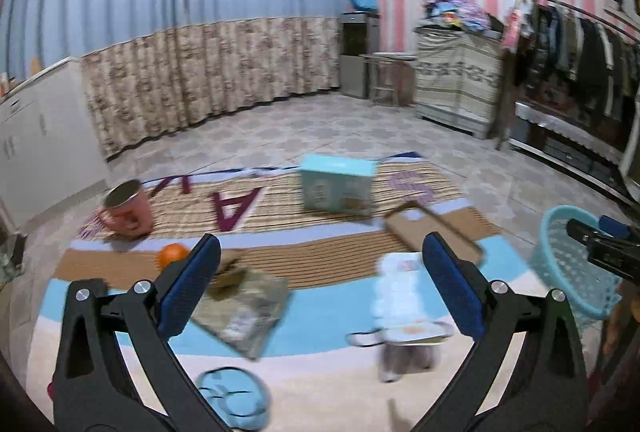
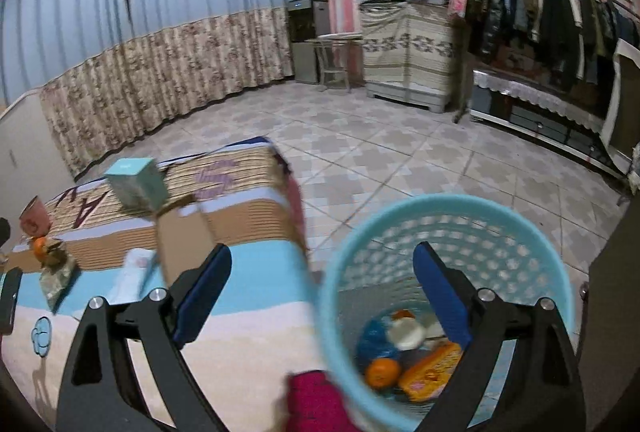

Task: Collect trash
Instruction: 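Move both tools back over the mattress toward the white printed package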

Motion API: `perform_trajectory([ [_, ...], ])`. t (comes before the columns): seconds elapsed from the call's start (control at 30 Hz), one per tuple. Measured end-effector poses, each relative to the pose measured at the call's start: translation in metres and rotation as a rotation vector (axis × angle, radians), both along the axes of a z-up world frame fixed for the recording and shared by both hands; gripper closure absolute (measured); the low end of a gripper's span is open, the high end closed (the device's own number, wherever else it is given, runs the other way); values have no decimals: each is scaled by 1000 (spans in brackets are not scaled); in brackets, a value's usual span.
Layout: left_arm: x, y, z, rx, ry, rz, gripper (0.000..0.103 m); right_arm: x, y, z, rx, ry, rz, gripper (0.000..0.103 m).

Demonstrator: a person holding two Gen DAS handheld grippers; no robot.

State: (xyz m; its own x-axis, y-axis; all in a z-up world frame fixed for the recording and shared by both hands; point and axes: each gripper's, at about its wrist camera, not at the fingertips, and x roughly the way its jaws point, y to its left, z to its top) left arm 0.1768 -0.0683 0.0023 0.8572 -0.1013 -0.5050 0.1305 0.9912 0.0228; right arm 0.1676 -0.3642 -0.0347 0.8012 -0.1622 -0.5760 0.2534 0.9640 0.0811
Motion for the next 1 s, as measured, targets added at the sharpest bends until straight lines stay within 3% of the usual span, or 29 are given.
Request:
perform_trajectory([
  [0.43, 21, 71, -25, 6, 64, 95, 5, 39, 90, -3, -13, 35, 129, 13],
  [1.0, 30, 138, -34, -51, 112, 209, 5, 45, 136, -22, -35, 94, 204, 13],
])
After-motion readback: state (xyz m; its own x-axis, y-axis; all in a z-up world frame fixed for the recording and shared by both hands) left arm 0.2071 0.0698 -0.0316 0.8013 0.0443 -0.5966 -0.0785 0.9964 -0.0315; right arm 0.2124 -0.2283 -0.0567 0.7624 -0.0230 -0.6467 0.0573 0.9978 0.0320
